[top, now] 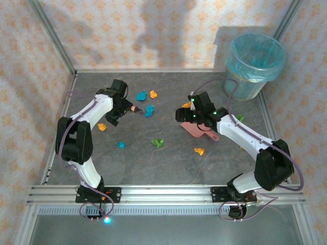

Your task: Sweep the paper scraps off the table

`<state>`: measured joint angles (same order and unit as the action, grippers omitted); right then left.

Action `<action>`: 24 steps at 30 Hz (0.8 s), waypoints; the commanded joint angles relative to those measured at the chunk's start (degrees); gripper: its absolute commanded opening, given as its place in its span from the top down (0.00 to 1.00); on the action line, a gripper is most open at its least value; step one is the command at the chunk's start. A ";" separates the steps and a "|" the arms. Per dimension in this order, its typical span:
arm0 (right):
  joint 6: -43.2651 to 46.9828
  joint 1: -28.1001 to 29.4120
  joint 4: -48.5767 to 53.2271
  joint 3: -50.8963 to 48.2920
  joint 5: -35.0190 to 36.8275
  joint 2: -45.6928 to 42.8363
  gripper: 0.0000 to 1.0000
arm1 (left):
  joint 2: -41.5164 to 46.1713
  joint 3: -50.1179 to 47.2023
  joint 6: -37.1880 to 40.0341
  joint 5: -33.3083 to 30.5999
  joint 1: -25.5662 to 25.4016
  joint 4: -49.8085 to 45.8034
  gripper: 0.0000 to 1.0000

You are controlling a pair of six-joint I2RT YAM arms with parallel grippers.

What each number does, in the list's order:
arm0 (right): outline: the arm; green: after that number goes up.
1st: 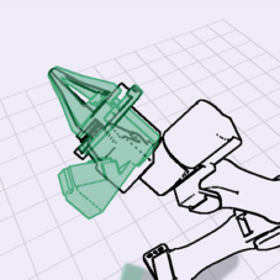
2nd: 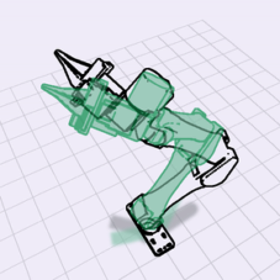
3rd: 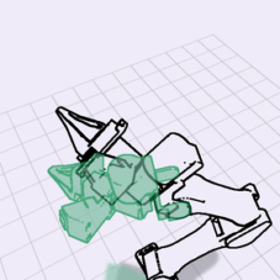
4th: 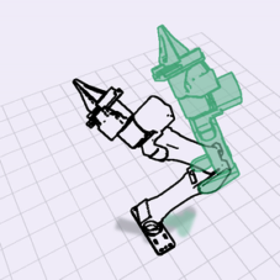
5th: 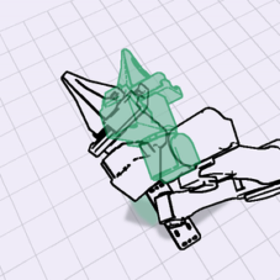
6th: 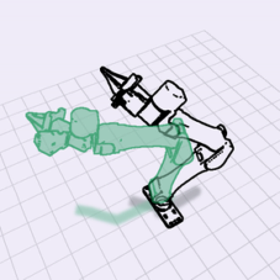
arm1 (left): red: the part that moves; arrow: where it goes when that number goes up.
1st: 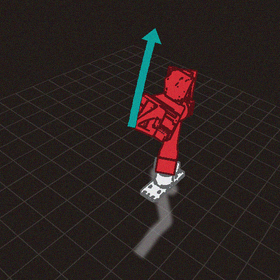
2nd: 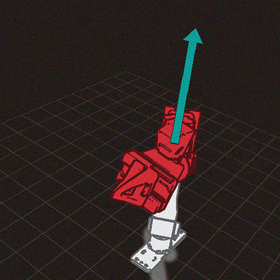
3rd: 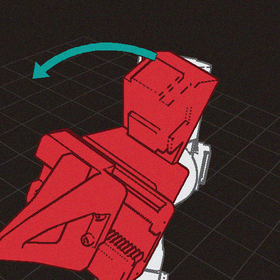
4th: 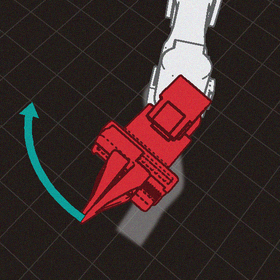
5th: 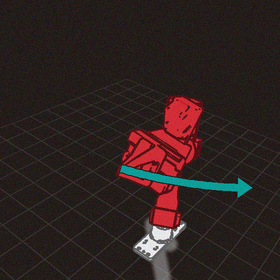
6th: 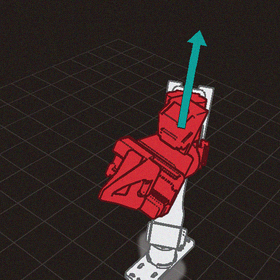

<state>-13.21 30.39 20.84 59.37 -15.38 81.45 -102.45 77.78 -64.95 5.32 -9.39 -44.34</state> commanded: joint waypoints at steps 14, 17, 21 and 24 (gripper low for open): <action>-1.46 0.11 -9.23 -8.17 3.86 -4.82 0.21 | -15.20 15.27 -3.94 2.90 1.54 -5.06 0.10; -1.55 0.12 -9.18 -8.22 3.60 -4.73 0.21 | -17.65 16.64 -4.73 3.01 2.08 -5.49 0.10; -1.82 0.16 -9.25 -8.22 3.05 -4.55 0.21 | -20.21 19.08 -4.75 2.26 2.96 -5.32 0.13; -2.13 0.11 -9.59 -8.22 2.55 -4.49 0.21 | -22.34 22.00 -3.72 2.16 3.78 -6.80 0.15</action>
<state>-14.55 30.35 13.13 51.86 -13.34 78.08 -123.96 96.82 -68.75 8.38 -6.66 -47.79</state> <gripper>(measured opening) 0.789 0.852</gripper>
